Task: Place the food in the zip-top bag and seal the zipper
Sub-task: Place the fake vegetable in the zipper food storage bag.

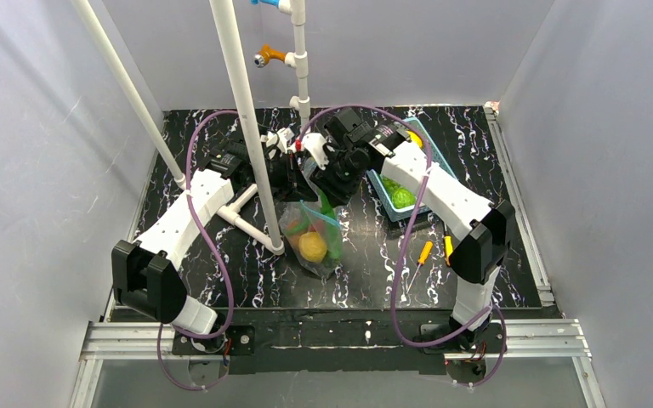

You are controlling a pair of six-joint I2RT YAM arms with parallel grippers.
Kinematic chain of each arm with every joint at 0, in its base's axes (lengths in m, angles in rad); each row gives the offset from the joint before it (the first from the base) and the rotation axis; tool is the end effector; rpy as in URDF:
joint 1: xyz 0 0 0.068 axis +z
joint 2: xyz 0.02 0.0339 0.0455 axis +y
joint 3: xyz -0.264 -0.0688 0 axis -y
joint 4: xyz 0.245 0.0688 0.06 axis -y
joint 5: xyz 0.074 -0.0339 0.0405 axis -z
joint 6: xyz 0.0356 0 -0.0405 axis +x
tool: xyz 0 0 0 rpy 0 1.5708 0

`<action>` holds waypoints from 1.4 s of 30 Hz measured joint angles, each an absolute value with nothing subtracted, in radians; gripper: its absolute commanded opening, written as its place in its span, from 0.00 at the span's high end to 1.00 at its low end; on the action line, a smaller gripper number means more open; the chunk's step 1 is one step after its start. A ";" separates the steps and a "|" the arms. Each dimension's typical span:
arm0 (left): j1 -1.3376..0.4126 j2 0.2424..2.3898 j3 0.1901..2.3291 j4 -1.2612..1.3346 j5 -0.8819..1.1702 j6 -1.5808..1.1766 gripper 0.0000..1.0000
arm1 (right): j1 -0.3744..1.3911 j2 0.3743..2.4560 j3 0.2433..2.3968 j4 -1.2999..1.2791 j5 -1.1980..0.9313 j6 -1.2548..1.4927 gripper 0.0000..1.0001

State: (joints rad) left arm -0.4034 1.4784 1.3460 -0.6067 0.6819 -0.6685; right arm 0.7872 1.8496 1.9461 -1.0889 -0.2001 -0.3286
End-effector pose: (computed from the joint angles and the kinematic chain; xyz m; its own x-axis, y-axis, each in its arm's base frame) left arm 0.2869 -0.1469 0.3350 -0.9406 -0.1217 -0.3168 0.1914 0.5808 -0.7913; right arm 0.2704 0.2814 0.3595 -0.3106 -0.7598 -0.5711 -0.9204 0.3905 -0.0189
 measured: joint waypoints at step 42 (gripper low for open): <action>-0.402 1.515 1.344 -0.590 0.675 -0.684 1.00 | 0.917 1.826 1.821 -0.977 0.174 0.354 0.76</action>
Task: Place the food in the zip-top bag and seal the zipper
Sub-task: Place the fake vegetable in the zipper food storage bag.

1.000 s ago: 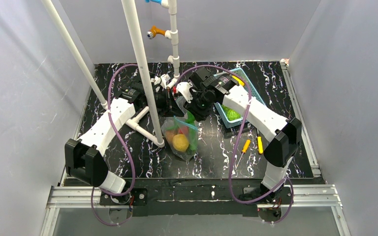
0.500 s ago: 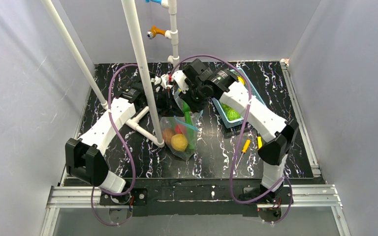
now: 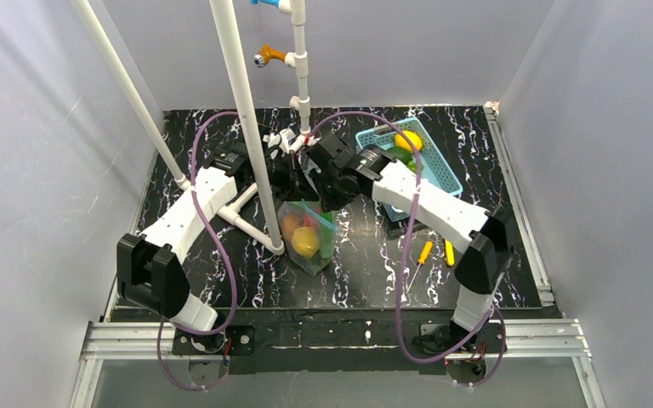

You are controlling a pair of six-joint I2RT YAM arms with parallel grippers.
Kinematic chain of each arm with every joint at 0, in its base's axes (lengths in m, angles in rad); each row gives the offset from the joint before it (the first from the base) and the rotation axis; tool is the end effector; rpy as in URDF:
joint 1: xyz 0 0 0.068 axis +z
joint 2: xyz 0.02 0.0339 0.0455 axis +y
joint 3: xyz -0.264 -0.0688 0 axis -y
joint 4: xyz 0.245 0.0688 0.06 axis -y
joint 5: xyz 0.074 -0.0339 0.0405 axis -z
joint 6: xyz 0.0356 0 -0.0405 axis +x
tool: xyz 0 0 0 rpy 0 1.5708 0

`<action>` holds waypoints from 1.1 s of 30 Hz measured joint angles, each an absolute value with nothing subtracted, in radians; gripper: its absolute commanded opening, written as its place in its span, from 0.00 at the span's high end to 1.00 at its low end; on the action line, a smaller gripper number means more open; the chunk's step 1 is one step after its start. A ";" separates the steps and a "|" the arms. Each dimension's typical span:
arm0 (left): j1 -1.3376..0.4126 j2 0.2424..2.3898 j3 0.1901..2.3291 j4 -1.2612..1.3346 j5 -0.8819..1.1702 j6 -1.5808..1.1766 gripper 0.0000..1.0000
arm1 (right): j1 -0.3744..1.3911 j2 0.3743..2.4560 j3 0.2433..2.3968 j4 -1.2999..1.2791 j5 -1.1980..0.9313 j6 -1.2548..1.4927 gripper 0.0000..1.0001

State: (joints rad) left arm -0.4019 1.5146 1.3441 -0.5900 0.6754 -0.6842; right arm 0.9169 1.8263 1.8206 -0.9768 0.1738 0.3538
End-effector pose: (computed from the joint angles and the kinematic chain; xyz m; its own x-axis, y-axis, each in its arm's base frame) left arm 0.2955 -0.1498 0.3245 -0.9480 -0.1331 -0.2890 0.1587 0.5897 -0.7919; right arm 0.2437 0.3079 0.3368 -0.7253 -0.3854 -0.5704 -0.5033 0.8622 0.0573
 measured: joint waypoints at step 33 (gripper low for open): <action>-0.403 1.491 1.332 -0.592 0.692 -0.684 1.00 | 0.928 1.659 1.567 -0.788 -0.109 0.403 0.52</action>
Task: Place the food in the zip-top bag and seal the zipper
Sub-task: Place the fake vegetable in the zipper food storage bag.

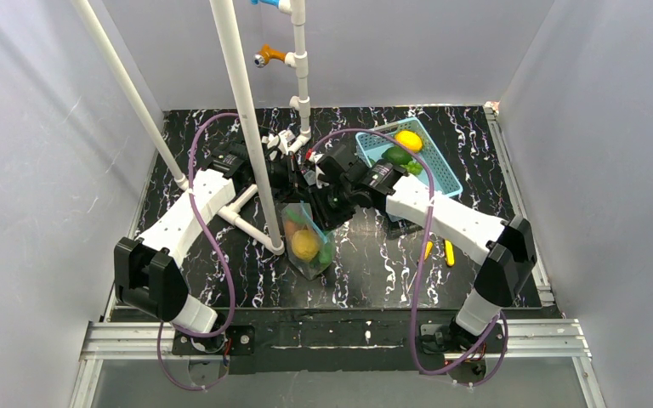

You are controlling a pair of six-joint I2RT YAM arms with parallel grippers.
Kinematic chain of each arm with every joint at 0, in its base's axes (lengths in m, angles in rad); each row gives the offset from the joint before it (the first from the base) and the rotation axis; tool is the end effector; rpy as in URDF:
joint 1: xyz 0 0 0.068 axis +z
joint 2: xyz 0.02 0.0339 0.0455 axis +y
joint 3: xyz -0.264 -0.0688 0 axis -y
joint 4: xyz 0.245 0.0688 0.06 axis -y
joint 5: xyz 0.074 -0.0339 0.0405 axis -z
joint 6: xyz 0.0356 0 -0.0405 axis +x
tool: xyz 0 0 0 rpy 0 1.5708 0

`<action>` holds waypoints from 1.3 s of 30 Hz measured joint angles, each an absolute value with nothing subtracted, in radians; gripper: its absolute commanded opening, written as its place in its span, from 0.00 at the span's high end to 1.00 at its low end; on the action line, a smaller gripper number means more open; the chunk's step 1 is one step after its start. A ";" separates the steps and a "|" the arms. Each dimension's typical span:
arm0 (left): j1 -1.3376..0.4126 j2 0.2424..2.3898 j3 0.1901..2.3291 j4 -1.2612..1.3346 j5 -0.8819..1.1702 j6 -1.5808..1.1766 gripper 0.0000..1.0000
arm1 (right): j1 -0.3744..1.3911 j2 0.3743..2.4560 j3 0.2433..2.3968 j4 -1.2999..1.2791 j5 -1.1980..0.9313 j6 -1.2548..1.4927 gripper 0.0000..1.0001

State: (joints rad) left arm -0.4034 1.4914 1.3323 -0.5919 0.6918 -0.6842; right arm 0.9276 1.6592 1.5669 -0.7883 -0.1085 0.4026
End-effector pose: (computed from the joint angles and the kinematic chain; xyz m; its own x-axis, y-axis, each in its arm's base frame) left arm 0.2896 -0.1483 0.3279 -0.9485 -0.1244 -0.2913 0.1699 0.5763 -0.7994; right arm 0.2143 0.2923 0.3293 -0.7534 -0.3557 -0.5531 -0.5887 0.7396 0.3263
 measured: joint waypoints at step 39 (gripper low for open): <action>-0.403 1.487 1.319 -0.592 0.691 -0.684 1.00 | 0.860 1.645 1.625 -0.855 -0.424 0.317 0.82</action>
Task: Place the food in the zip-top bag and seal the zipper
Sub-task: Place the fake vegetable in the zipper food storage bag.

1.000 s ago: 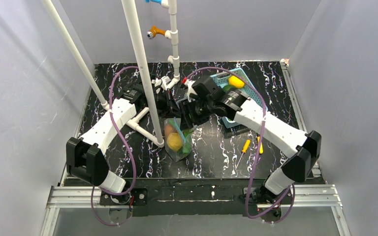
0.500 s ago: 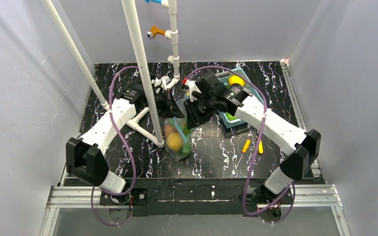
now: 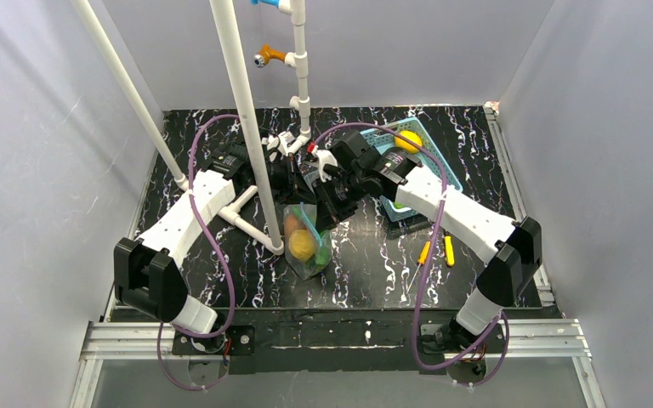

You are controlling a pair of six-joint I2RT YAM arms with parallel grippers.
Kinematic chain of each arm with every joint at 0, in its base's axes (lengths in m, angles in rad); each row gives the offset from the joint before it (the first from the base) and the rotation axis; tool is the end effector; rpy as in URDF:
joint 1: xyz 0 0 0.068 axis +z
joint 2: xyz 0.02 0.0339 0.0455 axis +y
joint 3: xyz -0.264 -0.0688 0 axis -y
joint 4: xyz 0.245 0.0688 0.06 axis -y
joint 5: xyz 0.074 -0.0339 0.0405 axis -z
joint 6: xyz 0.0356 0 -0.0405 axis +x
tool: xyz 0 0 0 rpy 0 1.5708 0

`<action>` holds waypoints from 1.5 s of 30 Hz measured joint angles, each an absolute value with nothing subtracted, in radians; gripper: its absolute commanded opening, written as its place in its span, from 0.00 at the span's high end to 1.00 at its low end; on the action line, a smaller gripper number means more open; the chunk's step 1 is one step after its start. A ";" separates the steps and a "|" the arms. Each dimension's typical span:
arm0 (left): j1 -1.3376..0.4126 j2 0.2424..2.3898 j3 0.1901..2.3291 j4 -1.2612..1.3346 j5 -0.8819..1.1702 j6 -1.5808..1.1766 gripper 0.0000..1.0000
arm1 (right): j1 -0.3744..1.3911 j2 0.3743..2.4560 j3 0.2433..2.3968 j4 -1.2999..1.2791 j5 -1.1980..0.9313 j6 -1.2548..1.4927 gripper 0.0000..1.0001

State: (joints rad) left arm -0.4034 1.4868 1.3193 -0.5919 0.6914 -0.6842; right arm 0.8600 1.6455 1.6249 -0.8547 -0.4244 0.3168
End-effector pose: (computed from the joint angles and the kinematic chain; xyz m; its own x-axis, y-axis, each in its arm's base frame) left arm 0.2881 -0.1477 0.3251 -0.9507 -0.1237 -0.2845 0.1637 0.5792 -0.7986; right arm 0.2199 0.2779 0.3500 -0.7447 -0.4299 -0.5104 -0.6638 0.5562 0.5000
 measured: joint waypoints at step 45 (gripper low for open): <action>-0.403 1.487 1.320 -0.603 0.691 -0.683 1.00 | 0.853 1.693 1.692 -0.859 -0.420 0.358 0.74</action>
State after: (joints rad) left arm -0.4034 1.4868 1.3197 -0.6029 0.6914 -0.6834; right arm 0.8532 1.6932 1.6920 -0.8593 -0.4202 0.3576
